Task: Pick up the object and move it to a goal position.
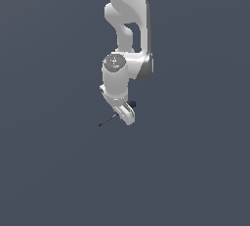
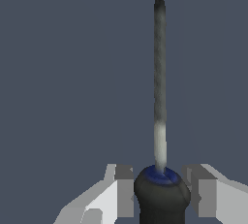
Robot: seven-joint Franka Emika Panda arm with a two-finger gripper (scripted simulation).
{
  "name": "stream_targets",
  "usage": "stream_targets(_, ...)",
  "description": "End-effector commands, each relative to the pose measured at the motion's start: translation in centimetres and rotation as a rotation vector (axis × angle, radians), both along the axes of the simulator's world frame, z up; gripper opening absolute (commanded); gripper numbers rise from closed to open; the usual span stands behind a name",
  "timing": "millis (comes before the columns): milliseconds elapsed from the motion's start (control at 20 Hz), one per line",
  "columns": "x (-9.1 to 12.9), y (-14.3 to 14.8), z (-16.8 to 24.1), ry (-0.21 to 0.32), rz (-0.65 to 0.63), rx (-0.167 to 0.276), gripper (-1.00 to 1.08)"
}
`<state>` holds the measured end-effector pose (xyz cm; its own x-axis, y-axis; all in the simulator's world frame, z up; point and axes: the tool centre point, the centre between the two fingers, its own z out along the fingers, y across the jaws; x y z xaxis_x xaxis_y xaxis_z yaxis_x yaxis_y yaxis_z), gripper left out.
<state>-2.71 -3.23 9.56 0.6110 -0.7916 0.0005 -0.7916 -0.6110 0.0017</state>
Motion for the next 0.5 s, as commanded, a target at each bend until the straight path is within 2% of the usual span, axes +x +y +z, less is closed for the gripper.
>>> stream_targets(0, 1.2, 0.5, 2.2, -0.001, 0.000, -0.001, -1.00)
stream_targets(450, 5.5, 2.2, 10.3, -0.001, -0.001, -0.002, -1.00)
